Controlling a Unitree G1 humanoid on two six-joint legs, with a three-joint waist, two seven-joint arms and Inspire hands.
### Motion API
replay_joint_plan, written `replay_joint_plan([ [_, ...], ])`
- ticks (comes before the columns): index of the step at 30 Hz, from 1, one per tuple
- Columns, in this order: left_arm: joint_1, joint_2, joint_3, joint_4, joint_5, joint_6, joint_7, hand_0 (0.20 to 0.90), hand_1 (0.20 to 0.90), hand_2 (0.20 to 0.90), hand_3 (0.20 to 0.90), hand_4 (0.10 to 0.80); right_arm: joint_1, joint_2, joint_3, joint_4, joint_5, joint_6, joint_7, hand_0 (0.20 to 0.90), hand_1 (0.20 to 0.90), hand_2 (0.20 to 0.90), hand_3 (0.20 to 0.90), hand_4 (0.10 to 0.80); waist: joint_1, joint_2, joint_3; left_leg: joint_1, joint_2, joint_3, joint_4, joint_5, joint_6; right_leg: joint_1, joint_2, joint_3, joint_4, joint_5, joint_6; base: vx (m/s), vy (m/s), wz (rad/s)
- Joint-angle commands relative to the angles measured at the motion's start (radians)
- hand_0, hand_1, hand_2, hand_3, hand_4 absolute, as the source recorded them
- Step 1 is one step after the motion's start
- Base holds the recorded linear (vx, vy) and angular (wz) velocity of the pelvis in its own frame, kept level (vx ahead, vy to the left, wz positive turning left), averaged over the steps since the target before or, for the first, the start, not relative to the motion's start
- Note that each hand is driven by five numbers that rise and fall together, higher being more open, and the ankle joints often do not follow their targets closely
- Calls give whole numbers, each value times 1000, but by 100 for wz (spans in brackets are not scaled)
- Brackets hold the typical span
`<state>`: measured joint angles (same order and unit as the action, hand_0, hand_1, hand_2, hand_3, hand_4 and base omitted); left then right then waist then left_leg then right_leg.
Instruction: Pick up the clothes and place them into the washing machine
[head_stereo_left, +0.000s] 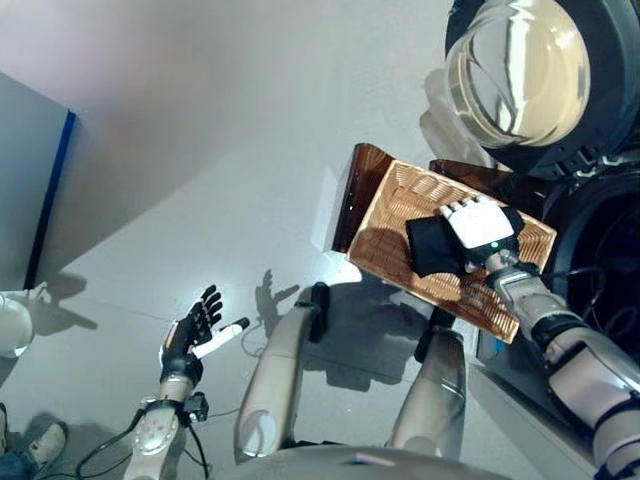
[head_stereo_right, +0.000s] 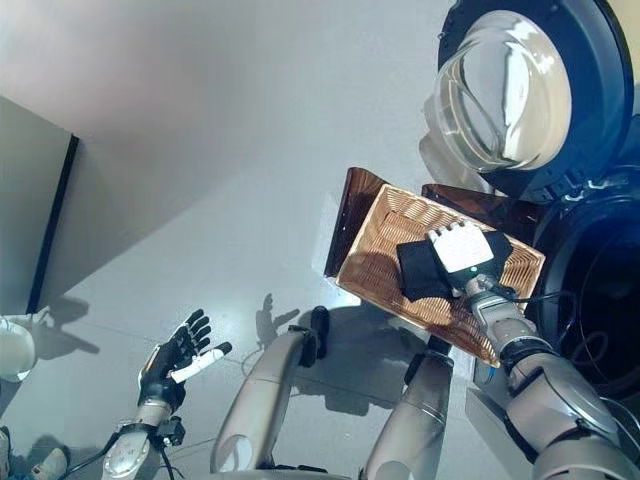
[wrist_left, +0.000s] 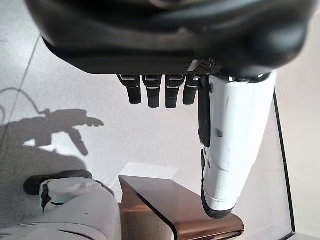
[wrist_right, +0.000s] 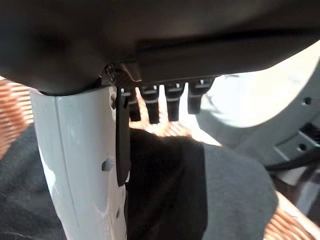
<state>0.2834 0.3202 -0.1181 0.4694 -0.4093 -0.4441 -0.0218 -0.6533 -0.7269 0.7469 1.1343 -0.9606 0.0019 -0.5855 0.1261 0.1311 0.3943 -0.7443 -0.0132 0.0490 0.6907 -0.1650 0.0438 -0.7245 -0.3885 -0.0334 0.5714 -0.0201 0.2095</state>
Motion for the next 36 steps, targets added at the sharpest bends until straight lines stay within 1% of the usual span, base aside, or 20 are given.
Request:
replay_joint_plan([
  [1, 81, 74, 84, -96, -26, -66, 5, 900, 900, 900, 900, 800, -57, -40, 9, 25, 23, 35, -37, 900, 900, 900, 900, 800, 15, 2, -72, -55, 43, -79, -80, 110, -101, -35, 32, 28, 179, -80, -103, 0, 0, 0],
  [8, 88, 83, 99, -142, -34, -68, 1, 900, 900, 900, 900, 800, -73, -32, 18, 46, 23, 43, -27, 900, 900, 900, 900, 800, 18, 9, -73, -90, 38, -83, -45, 99, -99, -74, 28, 40, 220, -94, -107, -3, -7, 8],
  [9, 89, 83, 98, -141, -34, -68, 1, 900, 900, 900, 900, 800, -72, -32, 18, 46, 23, 43, -27, 900, 900, 900, 900, 800, 17, 6, -77, -82, 37, -86, -30, 62, -105, -66, 27, 45, 236, -128, -100, 82, -28, 1],
  [13, 97, 78, 107, -157, -35, -65, -1, 900, 900, 900, 900, 800, -68, -12, 16, 70, 34, 47, -11, 900, 900, 900, 900, 800, 18, 12, -74, -95, 37, -86, -18, 58, -103, -81, 24, 49, 257, -138, -102, 22, -10, -3],
  [14, 98, 76, 109, -162, -34, -63, -1, 900, 900, 900, 900, 800, -66, -9, 16, 73, 38, 45, -7, 631, 631, 631, 631, 608, 19, 12, -74, -98, 36, -86, -17, 59, -102, -84, 23, 49, 261, -139, -102, 0, 0, 0],
  [15, 97, 75, 110, -163, -36, -62, -1, 900, 900, 900, 900, 800, -66, -3, 16, 79, 45, 44, 0, 502, 502, 502, 502, 516, 19, 13, -73, -99, 34, -87, -17, 59, -102, -87, 23, 50, 263, -138, -102, 0, 0, 0],
  [16, 97, 75, 110, -169, -35, -61, -2, 900, 900, 900, 900, 800, -67, -1, 17, 84, 49, 43, 4, 280, 280, 280, 280, 357, 20, 14, -73, -100, 33, -87, -19, 60, -101, -89, 22, 50, 265, -138, -102, 0, 0, 0],
  [17, 99, 74, 112, -170, -34, -61, -1, 900, 900, 900, 900, 800, -67, 3, 16, 90, 51, 43, 7, 200, 200, 200, 200, 300, 20, 14, -72, -103, 31, -87, -18, 61, -101, -91, 22, 50, 267, -139, -103, 0, 0, 0],
  [27, 103, 78, 129, -182, -28, -61, -1, 900, 900, 900, 900, 800, -48, 25, 0, 79, 87, 30, 17, 200, 200, 200, 200, 300, 20, 13, -65, -111, 31, -83, -7, 58, -98, -99, 20, 56, 276, -139, -102, -2, -3, 1],
  [35, 105, 82, 139, -184, -17, -62, 2, 900, 900, 900, 900, 800, -30, 22, -25, 67, 112, 23, 12, 200, 200, 200, 200, 300, 21, 9, -68, -111, 31, -78, 5, 51, -97, -105, 19, 61, 285, -144, -101, 0, 0, 0],
  [36, 105, 82, 139, -184, -17, -62, 2, 900, 900, 900, 900, 800, -30, 21, -25, 67, 112, 23, 12, 422, 422, 422, 422, 459, 21, 9, -68, -111, 31, -78, 5, 51, -97, -105, 19, 61, 285, -144, -101, 0, 0, 0],
])
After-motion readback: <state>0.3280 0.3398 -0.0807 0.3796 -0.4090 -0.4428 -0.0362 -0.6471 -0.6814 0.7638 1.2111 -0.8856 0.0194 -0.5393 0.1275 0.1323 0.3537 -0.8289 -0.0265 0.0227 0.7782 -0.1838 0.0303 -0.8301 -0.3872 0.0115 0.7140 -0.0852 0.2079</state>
